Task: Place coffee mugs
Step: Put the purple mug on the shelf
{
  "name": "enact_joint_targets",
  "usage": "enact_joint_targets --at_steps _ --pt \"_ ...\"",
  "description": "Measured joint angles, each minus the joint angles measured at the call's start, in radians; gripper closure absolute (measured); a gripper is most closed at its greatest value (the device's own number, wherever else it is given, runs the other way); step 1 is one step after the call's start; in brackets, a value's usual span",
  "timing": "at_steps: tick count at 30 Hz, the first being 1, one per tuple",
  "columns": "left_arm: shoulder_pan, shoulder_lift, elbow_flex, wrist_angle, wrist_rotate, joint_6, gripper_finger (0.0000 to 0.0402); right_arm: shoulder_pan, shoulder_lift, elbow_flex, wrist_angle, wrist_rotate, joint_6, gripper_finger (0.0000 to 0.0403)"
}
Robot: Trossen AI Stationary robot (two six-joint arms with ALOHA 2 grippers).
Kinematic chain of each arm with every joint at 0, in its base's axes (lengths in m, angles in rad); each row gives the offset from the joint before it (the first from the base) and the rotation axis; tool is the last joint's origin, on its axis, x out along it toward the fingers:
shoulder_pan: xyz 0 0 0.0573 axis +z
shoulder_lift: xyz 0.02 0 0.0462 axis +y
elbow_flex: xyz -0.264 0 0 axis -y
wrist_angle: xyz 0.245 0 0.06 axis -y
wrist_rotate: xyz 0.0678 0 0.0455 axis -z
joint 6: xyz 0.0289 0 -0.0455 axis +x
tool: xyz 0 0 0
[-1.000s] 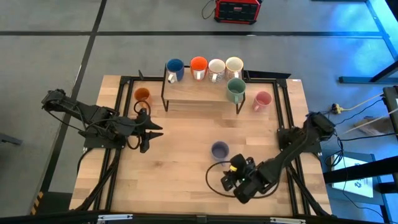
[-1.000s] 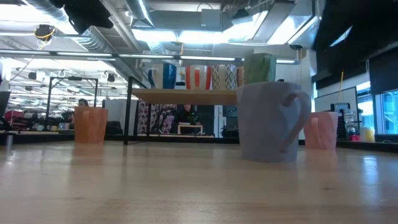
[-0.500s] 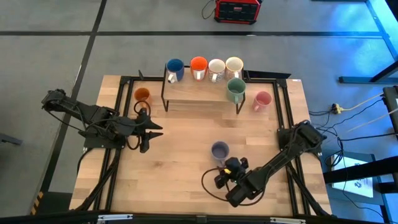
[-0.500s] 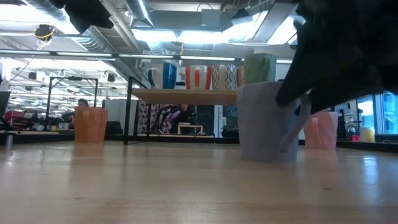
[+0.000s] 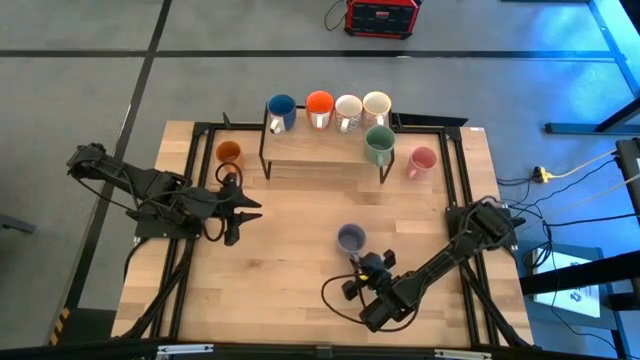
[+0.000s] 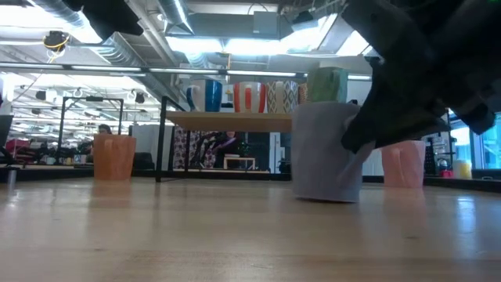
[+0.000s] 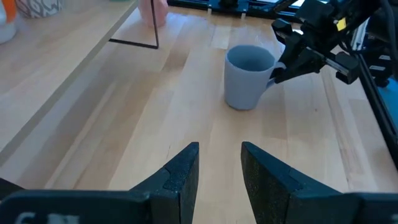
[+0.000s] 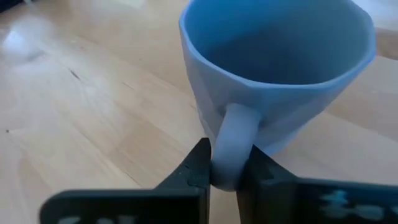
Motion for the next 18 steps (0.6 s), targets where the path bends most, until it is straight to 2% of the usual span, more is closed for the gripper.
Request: enact_joint_targets --at_steps 13,18 --pt "0.0 0.0 0.0 0.0 -0.02 0.052 0.0287 -0.007 0.0 0.03 0.006 0.018 -0.034 0.038" --pt "0.0 -0.011 0.001 -0.001 0.001 0.046 0.0287 -0.027 0.0 0.086 -0.054 0.027 -0.052 0.038"
